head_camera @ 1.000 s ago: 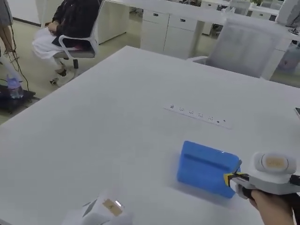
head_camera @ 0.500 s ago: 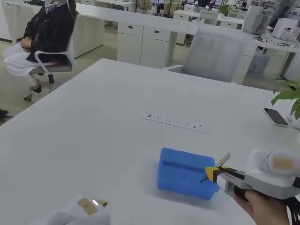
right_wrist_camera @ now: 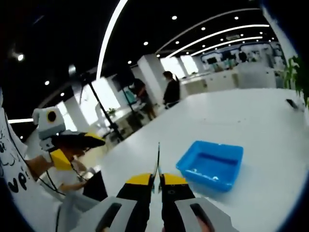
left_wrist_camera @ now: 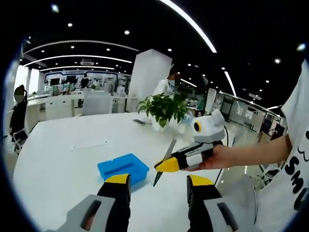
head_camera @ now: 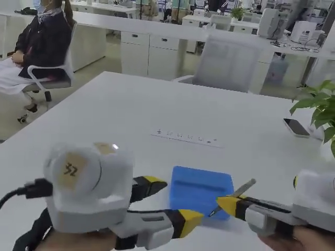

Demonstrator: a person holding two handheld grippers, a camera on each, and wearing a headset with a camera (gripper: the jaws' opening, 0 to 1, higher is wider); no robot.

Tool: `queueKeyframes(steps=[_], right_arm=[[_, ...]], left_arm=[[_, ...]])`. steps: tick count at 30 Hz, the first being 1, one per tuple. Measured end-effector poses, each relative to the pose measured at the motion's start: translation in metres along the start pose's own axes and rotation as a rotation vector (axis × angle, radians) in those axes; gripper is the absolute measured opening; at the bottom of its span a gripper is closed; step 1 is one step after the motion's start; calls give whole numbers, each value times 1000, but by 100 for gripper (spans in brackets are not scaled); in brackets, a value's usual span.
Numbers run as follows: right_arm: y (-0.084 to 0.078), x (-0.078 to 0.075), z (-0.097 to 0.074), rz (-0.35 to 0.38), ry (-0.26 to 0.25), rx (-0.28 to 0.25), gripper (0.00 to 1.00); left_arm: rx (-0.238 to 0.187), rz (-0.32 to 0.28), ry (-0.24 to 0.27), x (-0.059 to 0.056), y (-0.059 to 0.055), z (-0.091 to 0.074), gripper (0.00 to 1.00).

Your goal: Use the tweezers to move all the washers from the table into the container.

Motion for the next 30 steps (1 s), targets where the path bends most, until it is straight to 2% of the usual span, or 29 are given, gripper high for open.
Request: queueKeyframes(steps=[1, 2, 3, 6, 7, 9, 10, 11, 14, 18, 24, 28, 30], right_arm=[[0, 6, 0, -23, 25, 11, 4], [-1, 10, 0, -42, 49, 22, 4], [-1, 16, 0, -65, 92, 32, 4], [-4, 28, 0, -102, 176, 69, 4], [-6, 32, -1, -104, 218, 85, 4], [-9, 39, -1, -113, 283, 107, 4], [-9, 41, -2, -115, 305, 112, 4], [-11, 44, -2, -119, 338, 122, 4], [-13, 48, -4, -130, 385, 150, 4], [-16, 53, -5, -194, 450, 203, 3], [-24, 57, -2, -251, 512, 291, 3], [-29, 59, -1, -297, 552, 354, 3], [-33, 60, 1, -326, 567, 396, 3]], left_arm=[[13, 2, -27, -3, 3, 2, 39], [6, 7, -39, -4, 6, 4, 37], [18, 5, -82, -7, 8, 7, 36], [62, 15, -142, -12, 11, 12, 32], [100, 36, -155, -13, 10, 15, 28], [137, 87, -170, -16, 9, 20, 23], [144, 87, -180, -17, 8, 21, 21], [172, 86, -200, -18, 6, 24, 20], [230, 88, -257, -22, 1, 29, 20], [265, 111, -285, -26, -5, 37, 20], [326, 166, -347, -30, -11, 42, 10], [356, 228, -386, -30, -17, 44, 0], [375, 234, -408, -31, -20, 45, 0]])
Point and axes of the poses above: the centre of the closed fingertips' face, and the gripper's own axes: z roughly forward along the fingers, x roughly to its left, y roughly out of its top, the point moved 10 cm from there along -z, roughly backward along the fingers, and after that the axes turned 8 degrees about -z, right-handed, at the moved point
